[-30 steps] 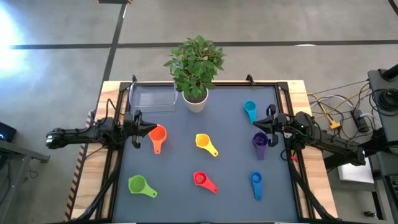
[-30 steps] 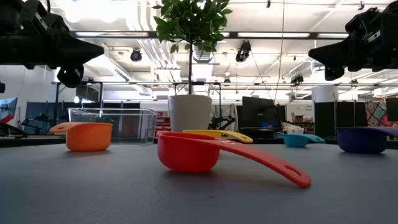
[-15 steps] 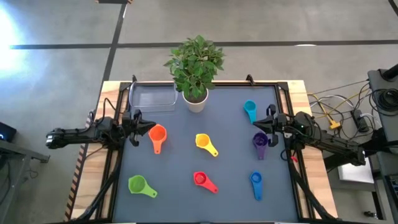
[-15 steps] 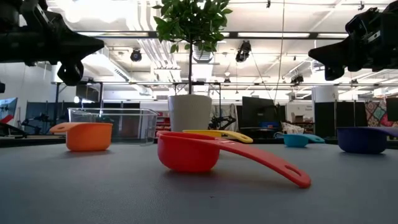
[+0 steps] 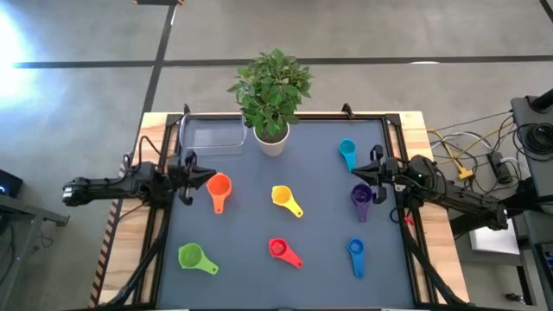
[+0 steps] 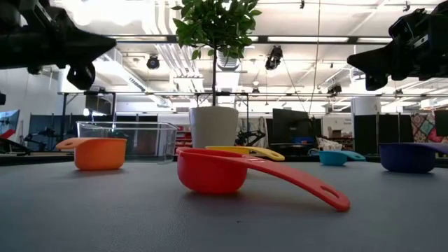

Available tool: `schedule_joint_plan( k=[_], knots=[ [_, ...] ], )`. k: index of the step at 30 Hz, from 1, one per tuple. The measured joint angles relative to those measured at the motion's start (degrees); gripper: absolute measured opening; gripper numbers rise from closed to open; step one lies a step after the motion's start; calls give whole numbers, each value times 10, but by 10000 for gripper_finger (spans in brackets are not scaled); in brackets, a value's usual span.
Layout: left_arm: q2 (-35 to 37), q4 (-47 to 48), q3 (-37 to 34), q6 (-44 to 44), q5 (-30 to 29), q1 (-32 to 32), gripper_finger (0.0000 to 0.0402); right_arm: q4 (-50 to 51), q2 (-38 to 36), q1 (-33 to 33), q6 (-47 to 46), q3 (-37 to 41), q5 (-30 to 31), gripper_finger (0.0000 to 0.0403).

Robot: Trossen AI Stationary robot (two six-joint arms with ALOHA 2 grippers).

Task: Nest measuring cups in basket
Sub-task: Stack the green measuring cup on top of the orange measuring cup

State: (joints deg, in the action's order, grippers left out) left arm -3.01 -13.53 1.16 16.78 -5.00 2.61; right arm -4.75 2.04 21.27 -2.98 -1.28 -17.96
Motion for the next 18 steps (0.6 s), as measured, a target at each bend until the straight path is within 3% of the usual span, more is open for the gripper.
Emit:
schedule_joint_plan(
  k=[4, 13, 18],
  knots=[
    [-25, 70, 51, -17, -3, 0, 0, 0, 0, 0, 0, 0, 0, 9],
    [-179, 408, 243, -23, -20, -1, 0, 0, 0, 0, 0, 0, 0, 9],
    [-244, 449, 288, 27, -20, -17, 0, 0, 0, 0, 0, 0, 0, 9]
  ],
)
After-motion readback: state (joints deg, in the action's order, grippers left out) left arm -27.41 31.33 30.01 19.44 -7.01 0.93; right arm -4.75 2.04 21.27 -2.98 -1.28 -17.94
